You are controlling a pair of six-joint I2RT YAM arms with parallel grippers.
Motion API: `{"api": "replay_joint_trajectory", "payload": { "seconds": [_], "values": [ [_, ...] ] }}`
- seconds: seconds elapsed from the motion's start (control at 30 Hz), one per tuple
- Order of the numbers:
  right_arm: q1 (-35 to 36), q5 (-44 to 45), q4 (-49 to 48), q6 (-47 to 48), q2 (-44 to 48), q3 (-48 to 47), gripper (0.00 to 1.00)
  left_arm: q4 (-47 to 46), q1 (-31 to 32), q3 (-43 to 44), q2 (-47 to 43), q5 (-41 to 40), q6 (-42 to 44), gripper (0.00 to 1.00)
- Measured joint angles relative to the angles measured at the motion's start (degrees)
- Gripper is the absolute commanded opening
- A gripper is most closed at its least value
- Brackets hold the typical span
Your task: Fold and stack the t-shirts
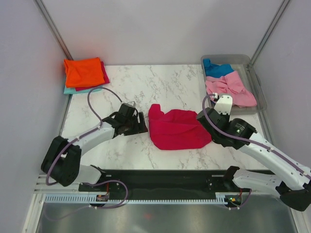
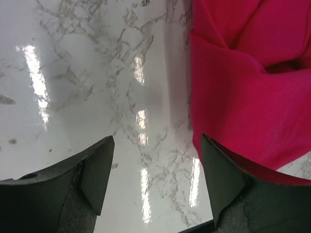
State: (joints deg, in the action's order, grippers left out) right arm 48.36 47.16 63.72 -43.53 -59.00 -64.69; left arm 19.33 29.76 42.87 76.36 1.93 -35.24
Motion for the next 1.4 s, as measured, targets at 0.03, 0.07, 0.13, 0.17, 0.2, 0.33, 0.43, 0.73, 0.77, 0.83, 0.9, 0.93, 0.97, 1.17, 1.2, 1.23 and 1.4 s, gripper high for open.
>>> {"api": "replay_joint_trajectory", "payload": {
  "seconds": [0.03, 0.07, 0.13, 0.17, 0.2, 0.33, 0.43, 0.73, 0.77, 0.83, 0.9, 0.93, 0.97, 1.17, 1.2, 1.23, 1.4],
  "values": [
    [0.0, -0.1, -0.1, 0.1, 0.7, 0.1, 0.00, -1.6, 0.4, 0.0, 2.0, 0.0, -0.3, 0.79],
    [0.0, -0.2, -0.3, 0.1, 1.2, 0.2, 0.00, -3.0, 0.7, 0.0, 3.8, 0.1, -0.5, 0.79],
    [0.0, -0.2, -0.4, 0.3, 2.0, 0.5, 0.00, -6.3, 1.5, -0.1, 7.3, 0.4, -1.1, 0.79],
    [0.0, -0.3, -0.5, 0.3, 2.3, 0.7, 0.00, -7.8, 2.0, -0.2, 8.4, 0.7, -1.4, 0.79],
    [-0.1, -0.3, -0.6, 0.3, 2.4, 0.9, 0.00, -9.4, 2.6, -0.2, 9.4, 1.2, -1.5, 0.75],
    [-0.2, -0.7, -1.2, 0.3, 2.4, 2.4, 0.00, -17.8, 4.2, -0.3, 13.4, 5.4, -2.8, 0.42],
    [-0.5, -1.0, -1.6, 0.4, 2.1, 3.1, 0.00, -23.6, 4.5, -0.3, 16.5, 9.7, -3.3, 0.18],
    [-1.6, -2.0, -3.3, 1.4, 1.6, 3.3, 0.00, -21.9, 4.5, 5.6, 14.4, 14.0, -2.3, 0.02],
    [-1.7, -2.1, -3.3, 1.6, 1.6, 3.2, 0.00, -18.9, 4.5, 7.5, 12.7, 12.9, -1.4, 0.02],
    [-1.9, -2.2, -2.8, 2.2, 1.6, 2.2, 0.00, -11.6, 4.5, 12.1, 8.8, 10.0, 1.2, 0.02],
    [-2.1, -2.1, -2.1, 3.0, 1.5, -0.5, 0.00, -3.9, 4.5, 19.0, 4.6, 6.8, 4.0, 0.02],
    [-2.1, -2.1, -1.9, 3.3, 1.3, -2.1, 0.00, -0.6, 4.3, 23.2, 3.0, 5.4, 5.7, 0.02],
    [-2.2, -1.9, -1.9, 3.5, 1.2, -4.2, 0.00, 2.2, 4.1, 26.8, 1.9, 4.5, 7.0, 0.02],
    [-2.3, -1.8, -2.5, 4.1, 1.7, -8.5, 0.00, 15.5, 2.1, 39.0, -4.4, -0.2, 12.5, 0.69],
    [-2.3, -2.1, -2.9, 4.0, 2.1, -7.4, 0.00, 16.3, 1.9, 37.0, -6.0, -0.5, 12.5, 0.79],
    [-2.3, -2.4, -3.1, 3.8, 2.5, -6.1, 0.00, 17.8, 1.9, 34.2, -7.7, -0.7, 12.4, 0.83],
    [-2.3, -5.8, -3.1, 2.6, 5.3, 2.5, 0.00, 23.7, 1.9, 13.3, -14.3, -4.3, 8.5, 0.88]
  ]
}}
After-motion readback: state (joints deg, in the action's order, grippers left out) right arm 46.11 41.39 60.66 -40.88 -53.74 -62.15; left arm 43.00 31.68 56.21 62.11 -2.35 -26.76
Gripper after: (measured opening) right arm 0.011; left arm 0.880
